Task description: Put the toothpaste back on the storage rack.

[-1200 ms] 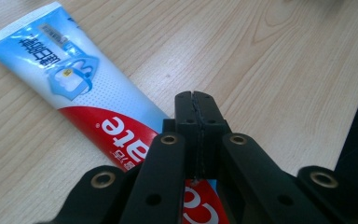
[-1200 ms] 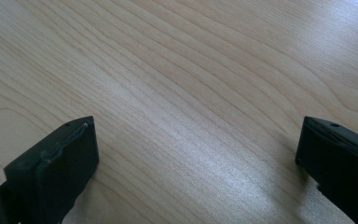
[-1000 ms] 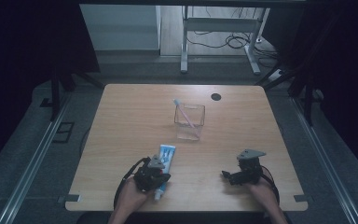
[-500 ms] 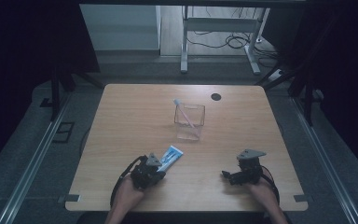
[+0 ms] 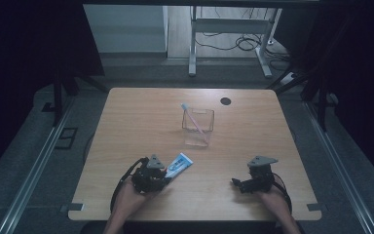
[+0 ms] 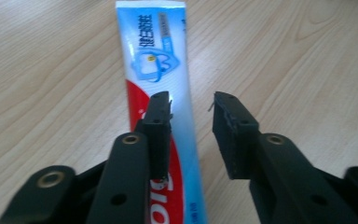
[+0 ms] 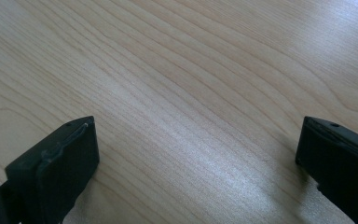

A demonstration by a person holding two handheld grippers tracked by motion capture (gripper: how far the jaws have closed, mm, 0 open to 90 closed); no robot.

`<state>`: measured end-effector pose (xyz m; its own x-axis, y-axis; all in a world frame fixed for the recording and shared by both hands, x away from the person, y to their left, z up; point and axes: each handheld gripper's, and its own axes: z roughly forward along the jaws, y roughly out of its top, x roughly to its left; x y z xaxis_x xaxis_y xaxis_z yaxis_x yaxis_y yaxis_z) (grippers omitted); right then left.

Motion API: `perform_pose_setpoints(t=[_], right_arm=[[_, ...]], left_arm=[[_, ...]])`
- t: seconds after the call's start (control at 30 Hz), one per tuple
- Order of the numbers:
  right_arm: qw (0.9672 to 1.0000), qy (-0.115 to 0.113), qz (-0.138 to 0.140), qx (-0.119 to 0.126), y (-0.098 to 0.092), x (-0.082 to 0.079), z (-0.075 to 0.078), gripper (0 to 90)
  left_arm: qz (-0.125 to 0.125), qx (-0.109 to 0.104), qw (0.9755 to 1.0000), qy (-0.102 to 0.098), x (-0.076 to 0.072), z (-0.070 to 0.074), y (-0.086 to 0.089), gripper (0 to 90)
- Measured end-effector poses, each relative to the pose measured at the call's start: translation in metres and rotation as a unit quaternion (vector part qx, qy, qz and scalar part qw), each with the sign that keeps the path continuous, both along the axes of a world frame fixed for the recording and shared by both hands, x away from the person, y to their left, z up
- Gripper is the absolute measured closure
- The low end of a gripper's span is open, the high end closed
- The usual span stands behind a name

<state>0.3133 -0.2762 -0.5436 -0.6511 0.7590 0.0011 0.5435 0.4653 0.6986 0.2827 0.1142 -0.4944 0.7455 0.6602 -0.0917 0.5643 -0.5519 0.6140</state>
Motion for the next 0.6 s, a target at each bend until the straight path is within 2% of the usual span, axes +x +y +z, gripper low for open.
perform_pose_setpoints(t=[0.33, 0.6], right_arm=[[1.0, 0.0, 0.0, 0.0, 0.0, 0.0, 0.0, 0.0], [1.0, 0.0, 0.0, 0.0, 0.0, 0.0, 0.0, 0.0]], left_arm=[[0.005, 0.049, 0.9987, 0.015, 0.012, 0.0, -0.007, 53.2], [0.01, 0.071, 0.9968, 0.034, 0.021, -0.007, -0.015, 47.0]])
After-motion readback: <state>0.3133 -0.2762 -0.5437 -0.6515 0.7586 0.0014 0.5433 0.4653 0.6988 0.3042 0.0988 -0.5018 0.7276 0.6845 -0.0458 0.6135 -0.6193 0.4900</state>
